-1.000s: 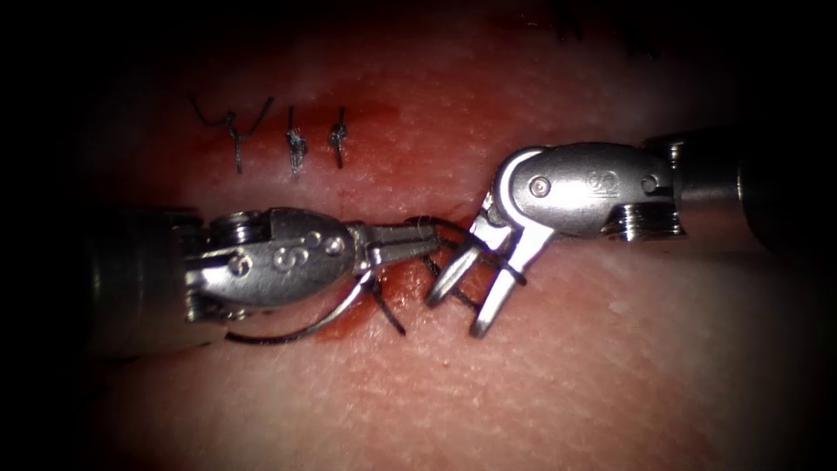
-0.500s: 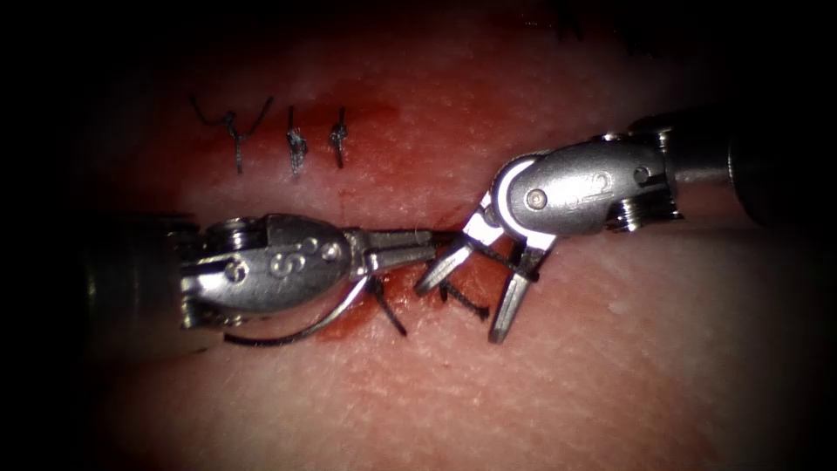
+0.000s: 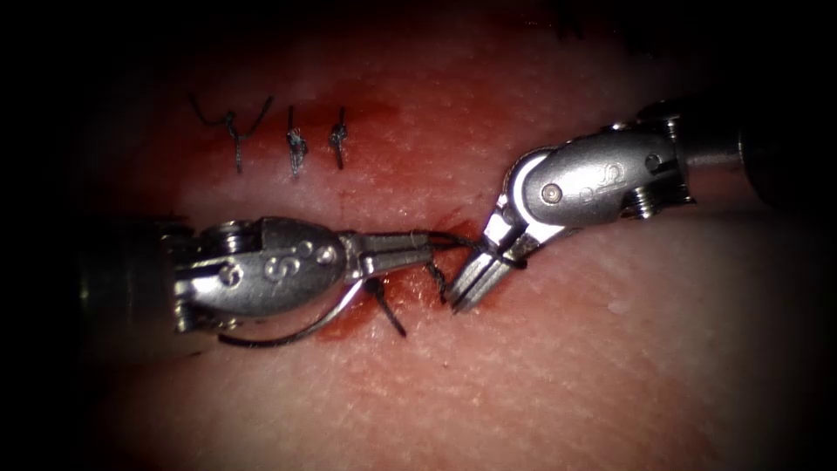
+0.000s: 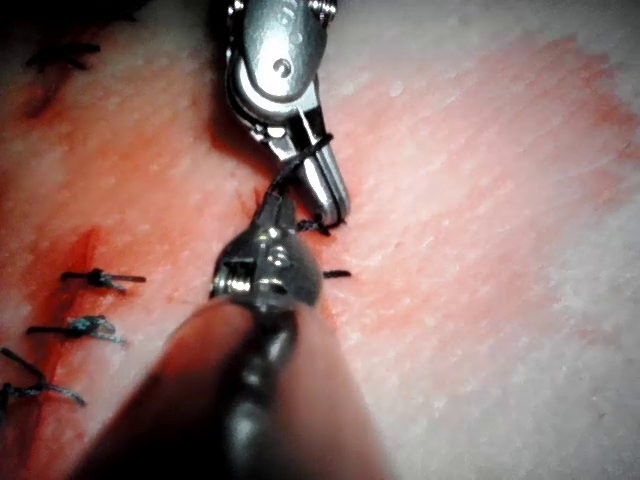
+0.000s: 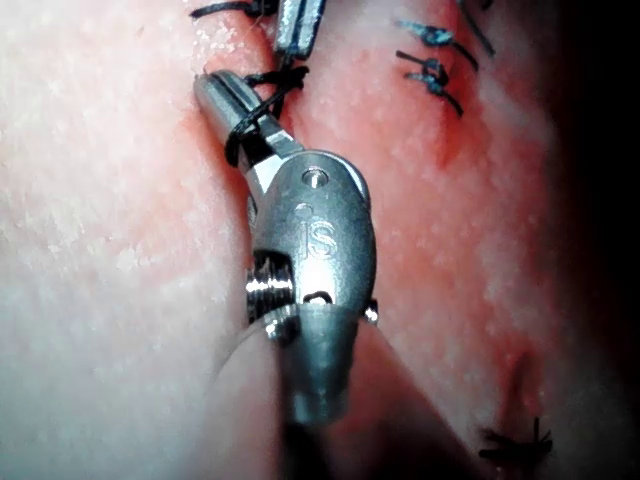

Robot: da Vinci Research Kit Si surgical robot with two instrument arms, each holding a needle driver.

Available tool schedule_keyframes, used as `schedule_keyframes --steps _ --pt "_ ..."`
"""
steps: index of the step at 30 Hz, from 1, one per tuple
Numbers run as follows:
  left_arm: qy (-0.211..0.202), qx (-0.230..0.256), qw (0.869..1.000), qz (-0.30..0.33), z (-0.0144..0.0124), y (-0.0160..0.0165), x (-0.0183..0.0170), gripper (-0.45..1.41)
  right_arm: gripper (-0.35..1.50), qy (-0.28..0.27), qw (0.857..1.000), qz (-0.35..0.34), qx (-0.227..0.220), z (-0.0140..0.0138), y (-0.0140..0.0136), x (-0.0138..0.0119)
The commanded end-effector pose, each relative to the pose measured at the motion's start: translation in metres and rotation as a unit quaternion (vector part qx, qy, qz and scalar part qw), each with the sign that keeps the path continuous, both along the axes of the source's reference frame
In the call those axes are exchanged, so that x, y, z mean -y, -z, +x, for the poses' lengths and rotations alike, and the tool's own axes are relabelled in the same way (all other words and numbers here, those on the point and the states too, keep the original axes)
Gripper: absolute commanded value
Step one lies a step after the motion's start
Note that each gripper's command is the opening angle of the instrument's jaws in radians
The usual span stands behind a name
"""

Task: Wound Closure

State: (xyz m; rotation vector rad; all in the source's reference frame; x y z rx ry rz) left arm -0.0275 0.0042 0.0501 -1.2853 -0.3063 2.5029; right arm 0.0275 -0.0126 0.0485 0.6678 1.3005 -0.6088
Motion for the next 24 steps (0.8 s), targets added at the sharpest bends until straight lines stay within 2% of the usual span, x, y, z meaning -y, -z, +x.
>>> schedule_keyframes --steps 1,11,15,24 --pt "0.0 0.0 1.0 0.001 -0.0006 -0.0006 0.0004 -0.45 -0.35 0.002 1.0 -0.001 -0.001 0.0007 -0.0004 0.0001" --pt "0.0 -0.003 1.0 -0.002 -0.0003 -0.0003 0.0012 -0.45 -0.35 -0.004 1.0 0.01 -0.009 0.0009 0.0001 0.0" --pt "0.005 -0.011 1.0 -0.005 -0.0004 0.0005 0.0023 -0.45 -0.35 -0.015 0.999 0.028 -0.018 0.0008 0.0006 -0.001" --pt "0.002 -0.013 1.0 -0.006 -0.0014 0.0024 0.0058 -0.45 -0.35 -0.038 0.995 0.088 0.004 0.0008 0.0015 -0.0032"
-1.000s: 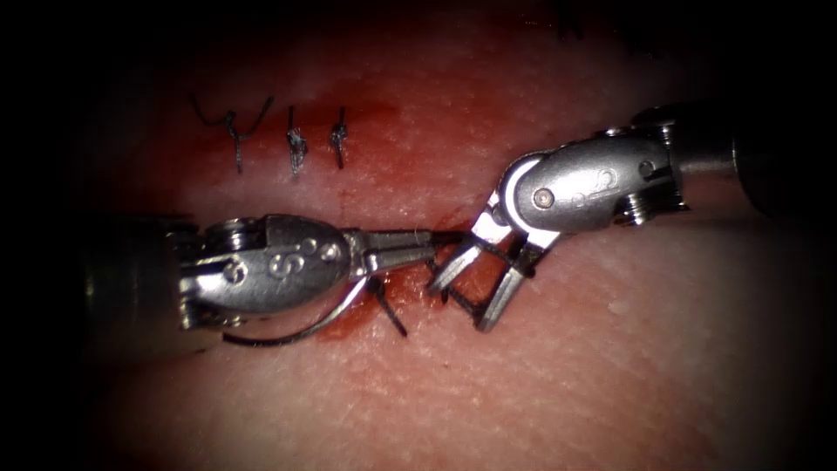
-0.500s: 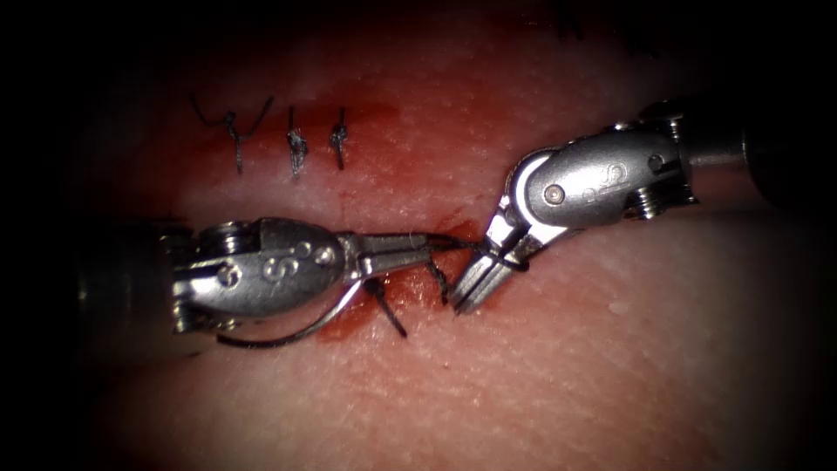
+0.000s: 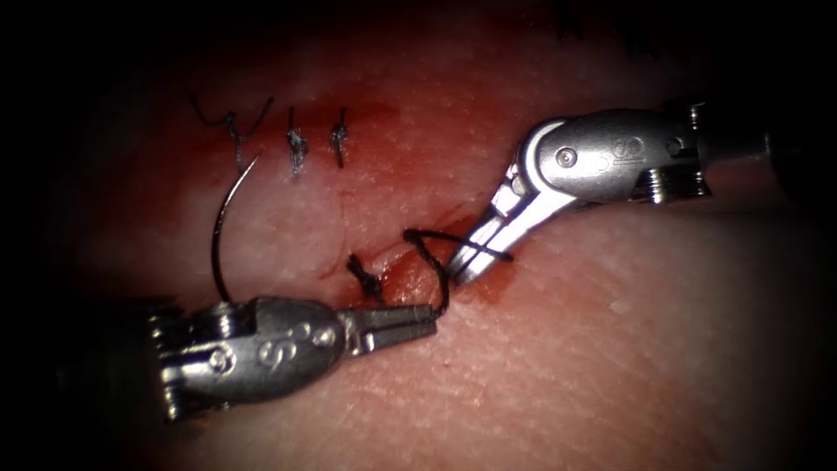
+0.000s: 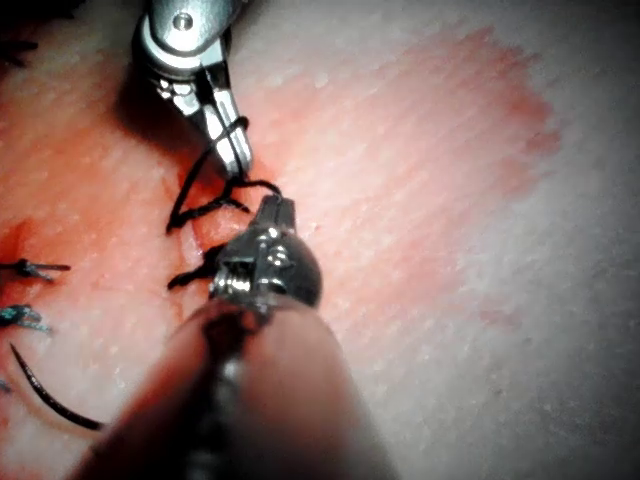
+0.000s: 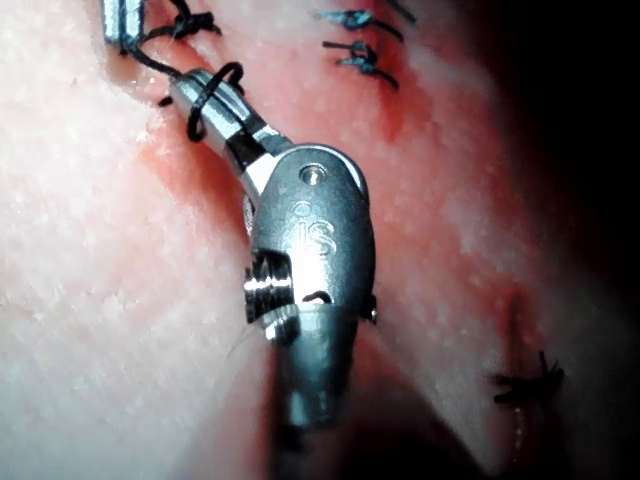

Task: Wound Closure

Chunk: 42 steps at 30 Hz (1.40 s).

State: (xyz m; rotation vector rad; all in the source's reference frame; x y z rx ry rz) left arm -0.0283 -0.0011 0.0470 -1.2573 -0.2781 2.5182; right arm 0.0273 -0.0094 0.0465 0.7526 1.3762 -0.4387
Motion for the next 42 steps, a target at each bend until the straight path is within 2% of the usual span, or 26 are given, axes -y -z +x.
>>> schedule_keyframes --steps 1,6,9,18,21,27,30,38,42 --pt "-0.004 -0.004 1.0 0.002 -0.0008 -0.0007 0.0009 -0.45 -0.35 -0.002 1.0 0.008 0.001 0.0009 -0.0004 -0.0002" --pt "-0.018 -0.023 1.0 0.002 -0.0019 0.0001 0.0048 -0.45 -0.35 -0.028 0.999 0.018 0.019 0.0017 -0.0011 -0.0016" --pt "-0.019 -0.024 1.0 0.003 -0.0022 0.0006 0.0054 -0.45 -0.35 -0.038 0.999 0.018 0.025 0.0021 -0.0014 -0.002" --pt "-0.032 -0.013 0.999 0.014 -0.0048 0.0033 0.0098 -0.45 -0.35 -0.09 0.994 0.016 0.06 0.0027 -0.0024 -0.004" --pt "-0.044 -0.004 0.999 0.015 -0.0065 0.0047 0.0124 -0.45 -0.35 -0.115 0.99 0.017 0.075 0.0025 -0.0028 -0.0047" --pt "-0.065 -0.001 0.998 0.014 -0.0077 0.0057 0.0153 -0.45 -0.35 -0.13 0.988 0.017 0.082 0.0026 -0.0029 -0.0048" --pt "-0.081 -0.002 0.997 0.015 -0.0083 0.0063 0.0168 -0.45 -0.35 -0.156 0.983 0.018 0.097 0.0025 -0.0032 -0.0057" --pt "-0.09 -0.001 0.996 0.013 -0.0084 0.0063 0.0175 -0.45 -0.35 -0.176 0.977 0.023 0.114 0.0024 -0.0034 -0.006" --pt "-0.087 -0.002 0.996 0.016 -0.008 0.0071 0.0147 -0.45 -0.35 -0.178 0.979 0.029 0.1 0.0027 -0.0028 -0.0049"
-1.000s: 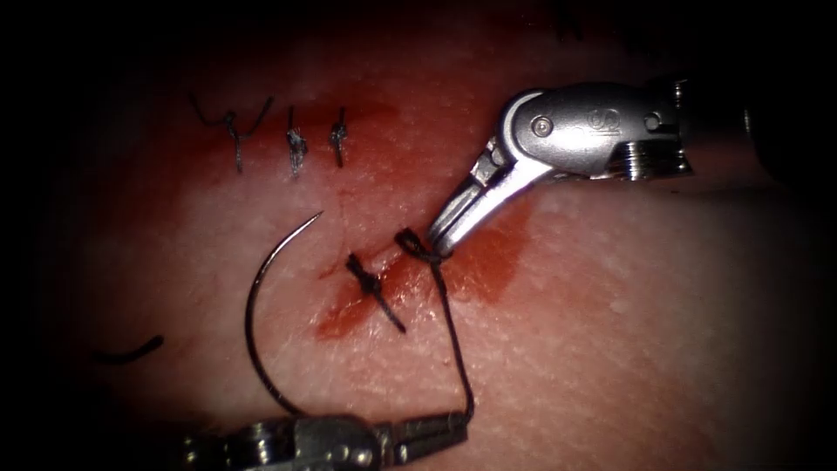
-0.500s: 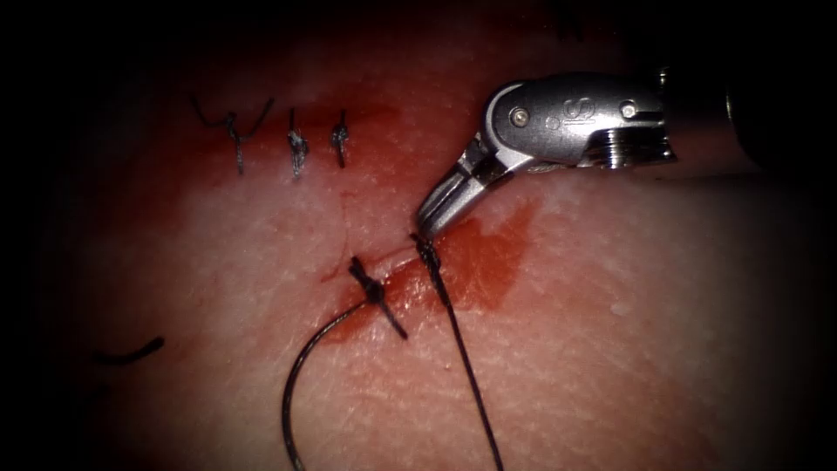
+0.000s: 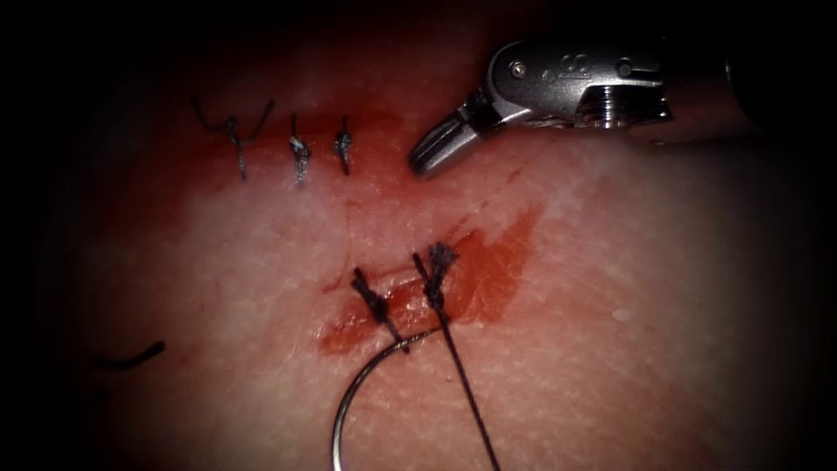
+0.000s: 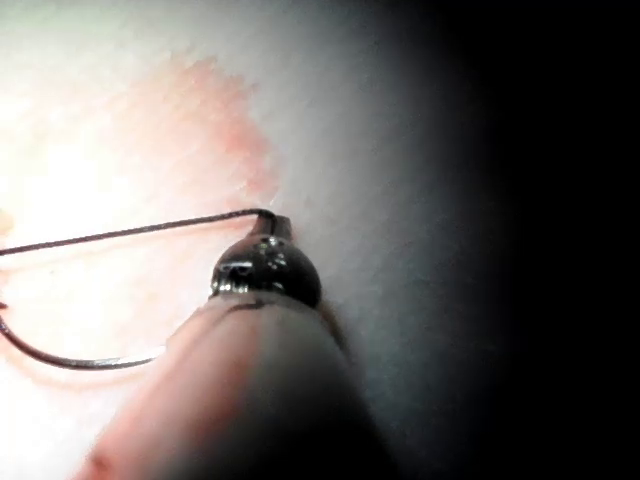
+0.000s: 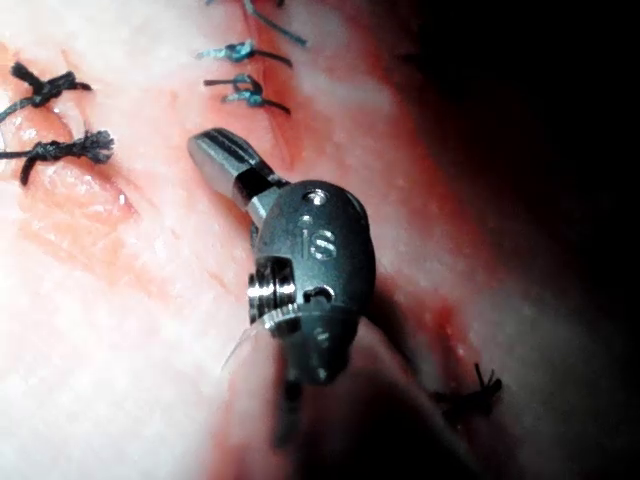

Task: Wound Closure

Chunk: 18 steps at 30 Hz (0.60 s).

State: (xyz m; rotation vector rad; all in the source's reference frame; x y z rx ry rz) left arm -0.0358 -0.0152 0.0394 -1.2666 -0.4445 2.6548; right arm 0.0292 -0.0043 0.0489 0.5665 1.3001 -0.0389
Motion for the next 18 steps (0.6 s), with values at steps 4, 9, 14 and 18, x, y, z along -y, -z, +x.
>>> schedule_keyframes --steps 4,9,14,18 --pt "0.033 -0.004 0.999 -0.011 0.0002 0.0007 -0.0024 -0.45 -0.35 -0.029 0.999 -0.025 -0.001 0.0006 0.0003 0.0009" --pt "0.073 -0.035 0.995 -0.05 0.002 0.002 -0.006 -0.45 -0.28 -0.079 0.997 -0.017 -0.009 -0.0018 0.0019 0.0026" --pt "0.084 -0.072 0.991 -0.078 0.0031 0.003 -0.0078 -0.45 -0.32 -0.124 0.992 -0.016 -0.016 -0.0048 0.0032 0.0041" --pt "0.066 -0.122 0.979 -0.147 0.0048 0.0051 -0.0124 -0.45 -0.35 -0.187 0.981 -0.016 -0.037 -0.0072 0.0058 0.0076"
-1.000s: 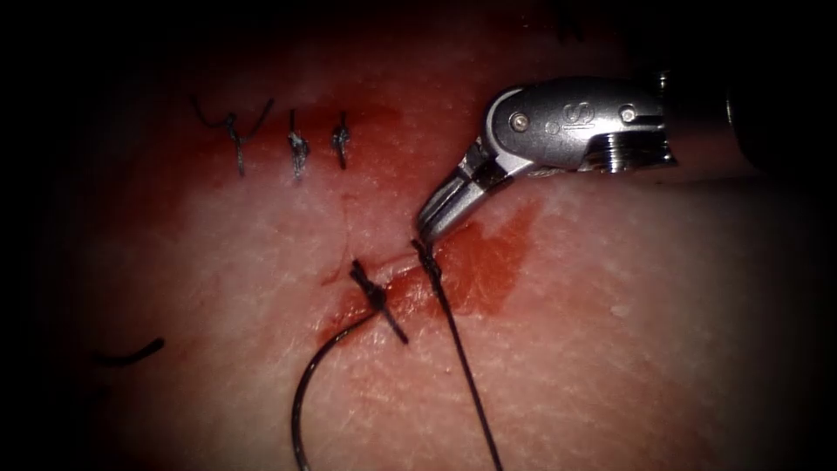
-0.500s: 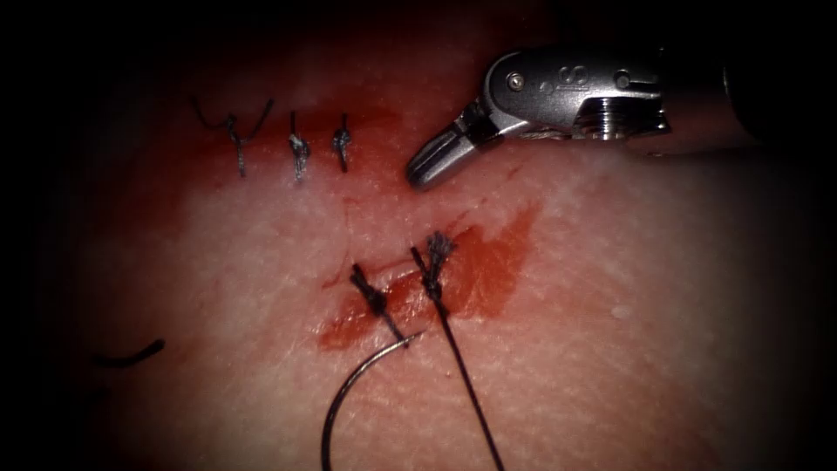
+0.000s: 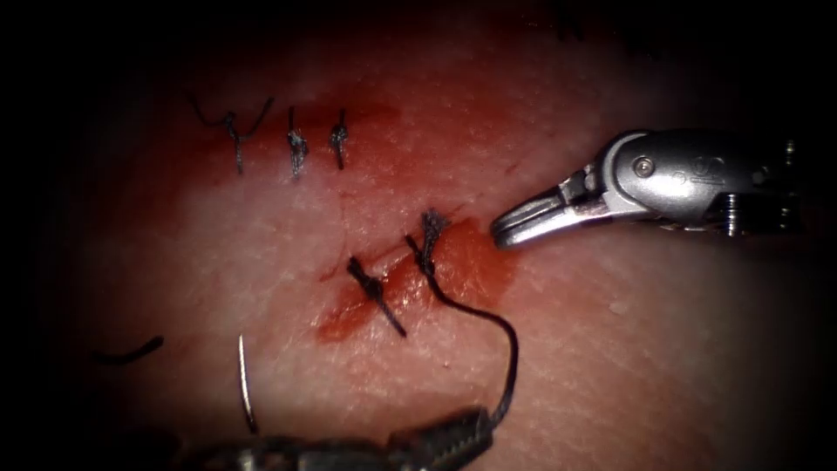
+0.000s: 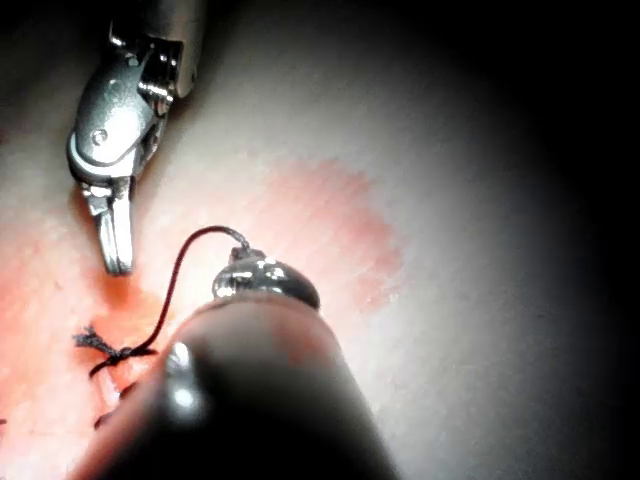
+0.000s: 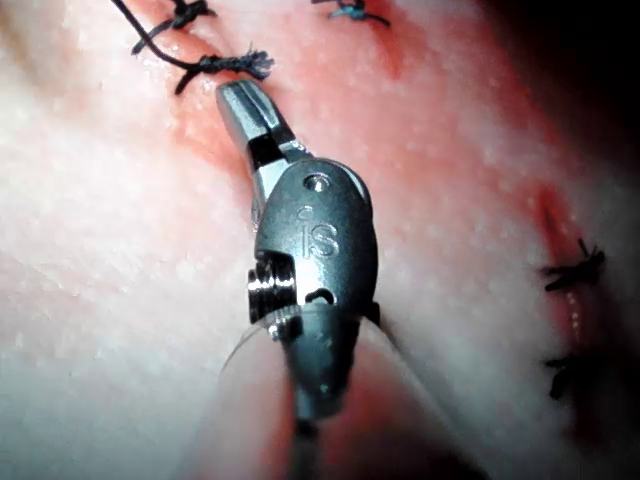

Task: Wound Closure

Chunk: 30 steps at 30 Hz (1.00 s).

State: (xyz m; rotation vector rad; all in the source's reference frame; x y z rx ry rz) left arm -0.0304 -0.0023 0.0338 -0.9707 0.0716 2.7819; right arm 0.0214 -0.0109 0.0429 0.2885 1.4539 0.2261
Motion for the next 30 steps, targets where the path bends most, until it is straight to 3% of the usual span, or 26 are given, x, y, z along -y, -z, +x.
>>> schedule_keyframes --steps 1,4,7,8,9,16,18,19,20,21,22,23,30 --pt "-0.006 0.0 1.0 -0.002 -0.0003 -0.0003 -0.0001 -0.45 -0.35 -0.009 1.0 -0.002 -0.004 0.0007 0.0 0.0012" --pt "-0.025 -0.006 1.0 -0.014 0.0006 0.0006 -0.0018 -0.45 -0.33 -0.036 0.999 -0.004 -0.02 0.0013 0.0008 0.0018" --pt "-0.032 -0.009 0.999 -0.016 0.0013 0.001 -0.0026 -0.45 0.27 -0.056 0.998 -0.008 -0.019 0.0021 0.0007 0.0017" --pt "-0.037 -0.014 0.999 -0.018 0.002 0.001 -0.0032 -0.45 0.66 -0.077 0.997 -0.018 -0.006 0.0028 0.0004 0.0012" --pt "-0.039 -0.017 0.999 -0.019 0.0024 0.001 -0.0034 -0.45 0.69 -0.085 0.996 -0.018 -0.002 0.003 0.0003 0.0011" --pt "-0.051 -0.042 0.997 -0.034 0.0045 0.0006 -0.0052 -0.45 0.59 -0.113 0.993 -0.019 0.002 0.0044 -0.0005 0.0005" --pt "-0.058 -0.045 0.997 -0.039 0.0053 0.0001 -0.0065 -0.45 0.37 -0.113 0.993 -0.024 -0.001 0.0057 -0.0009 0.0008" --pt "-0.065 -0.046 0.996 -0.042 0.0056 -0.0003 -0.0072 -0.45 0.17 -0.112 0.993 -0.027 -0.003 0.0067 -0.0013 0.0011" --pt "-0.065 -0.046 0.996 -0.042 0.0056 -0.0003 -0.0072 -0.45 0.17 -0.112 0.993 -0.027 -0.003 0.0067 -0.0013 0.0011" --pt "-0.068 -0.046 0.996 -0.044 0.0057 -0.0006 -0.0076 -0.45 0.05 -0.113 0.993 -0.029 -0.003 0.0071 -0.0014 0.0013" --pt "-0.08 -0.033 0.995 -0.044 0.0058 -0.0013 -0.0083 -0.45 -0.26 -0.114 0.993 -0.032 -0.003 0.0079 -0.0019 0.0016" --pt "-0.085 -0.025 0.995 -0.044 0.0058 -0.0017 -0.0087 -0.45 -0.35 -0.114 0.993 -0.034 -0.003 0.0082 -0.0021 0.0017" --pt "-0.094 0.003 0.995 -0.039 0.0061 -0.0036 -0.0101 -0.45 -0.35 -0.111 0.993 -0.038 -0.008 0.0089 -0.003 0.0019"
